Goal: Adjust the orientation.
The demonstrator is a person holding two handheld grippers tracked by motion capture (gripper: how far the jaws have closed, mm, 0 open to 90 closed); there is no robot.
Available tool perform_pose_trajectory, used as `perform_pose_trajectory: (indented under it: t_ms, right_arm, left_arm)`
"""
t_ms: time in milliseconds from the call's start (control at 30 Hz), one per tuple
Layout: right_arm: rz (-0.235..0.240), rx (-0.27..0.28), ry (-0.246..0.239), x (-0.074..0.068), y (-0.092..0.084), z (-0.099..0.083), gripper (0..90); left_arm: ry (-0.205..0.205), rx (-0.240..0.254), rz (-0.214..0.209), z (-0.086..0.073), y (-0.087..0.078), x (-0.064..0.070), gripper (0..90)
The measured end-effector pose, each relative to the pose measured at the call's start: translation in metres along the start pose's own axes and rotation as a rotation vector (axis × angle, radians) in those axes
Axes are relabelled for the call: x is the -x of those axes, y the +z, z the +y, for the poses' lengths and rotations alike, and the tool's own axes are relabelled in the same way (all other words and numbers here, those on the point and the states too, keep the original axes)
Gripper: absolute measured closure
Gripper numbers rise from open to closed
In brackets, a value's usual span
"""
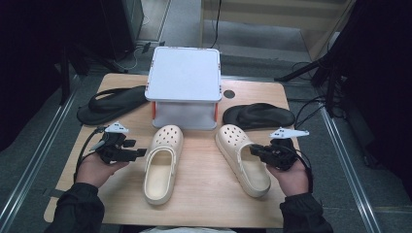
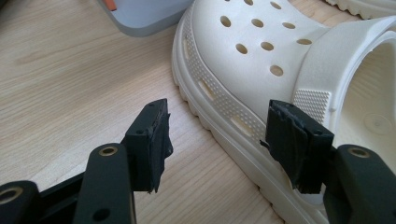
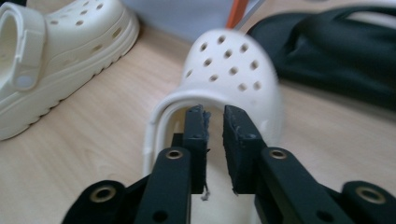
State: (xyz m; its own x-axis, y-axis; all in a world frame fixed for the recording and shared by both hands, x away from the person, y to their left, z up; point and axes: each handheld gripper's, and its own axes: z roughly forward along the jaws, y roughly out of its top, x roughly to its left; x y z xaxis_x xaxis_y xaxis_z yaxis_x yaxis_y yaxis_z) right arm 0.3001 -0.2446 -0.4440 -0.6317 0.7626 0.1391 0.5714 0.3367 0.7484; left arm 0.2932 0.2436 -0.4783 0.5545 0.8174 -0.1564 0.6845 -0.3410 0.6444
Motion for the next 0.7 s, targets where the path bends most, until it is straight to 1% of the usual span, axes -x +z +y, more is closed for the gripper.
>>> perform_pose_trajectory:
  t_ms: [33, 67, 100, 133, 200, 300, 333, 367, 433, 467, 500, 567, 600, 700]
  right_arm:
    - [0.0, 0.0, 0.0, 0.0, 0.0, 0.0, 77.8]
    - [-0.021, 0.021, -0.008, 0.003, -0.003, 0.0, 71.2]
    - [-0.021, 0.021, -0.008, 0.003, -0.003, 0.0, 71.2]
    - [-0.034, 0.013, 0.003, 0.009, -0.001, -0.002, 64.4]
    - [-0.028, 0.0, 0.01, 0.012, 0.004, -0.004, 58.8]
    - [-0.028, -0.02, 0.011, 0.016, 0.009, -0.007, 58.3]
    - [-0.028, -0.032, 0.013, 0.017, 0.011, -0.008, 58.2]
    - [-0.034, -0.055, 0.011, 0.018, 0.016, -0.009, 58.2]
    - [-0.034, -0.06, 0.016, 0.017, 0.017, -0.009, 58.2]
    - [-0.043, -0.072, 0.026, 0.018, 0.021, -0.01, 58.2]
    - [-0.051, -0.08, 0.026, 0.018, 0.024, -0.01, 59.0]
    - [-0.048, -0.089, 0.031, 0.019, 0.026, -0.01, 59.3]
    - [-0.046, -0.112, 0.042, 0.021, 0.032, -0.01, 59.8]
    - [-0.049, -0.135, 0.048, 0.022, 0.038, -0.01, 61.6]
  left_arm:
    - [0.0, 0.0, 0.0, 0.0, 0.0, 0.0, 40.3]
    - [0.001, -0.001, -0.002, 0.0, 0.0, 0.0, 40.3]
    - [0.001, -0.001, -0.002, 0.0, 0.0, 0.0, 40.3]
    - [-0.001, -0.001, -0.004, 0.0, 0.001, 0.001, 40.3]
    - [-0.001, -0.001, -0.004, 0.0, 0.001, 0.001, 40.3]
    - [0.0, 0.0, 0.0, -0.001, 0.0, 0.0, 40.3]
    - [-0.003, -0.001, 0.001, -0.001, 0.0, 0.0, 40.3]
    - [-0.005, -0.001, 0.001, -0.001, -0.001, 0.001, 40.3]
    - [-0.008, 0.001, 0.001, -0.001, -0.001, 0.001, 40.3]
    - [-0.008, 0.002, 0.002, -0.002, -0.001, 0.001, 40.3]
    - [-0.008, 0.002, 0.002, -0.002, -0.001, 0.001, 40.2]
    - [-0.009, -0.002, 0.003, -0.002, -0.001, 0.002, 40.2]
    - [-0.006, -0.003, 0.003, -0.002, -0.001, 0.002, 40.2]
    - [-0.009, -0.002, 0.004, -0.003, -0.001, 0.003, 40.3]
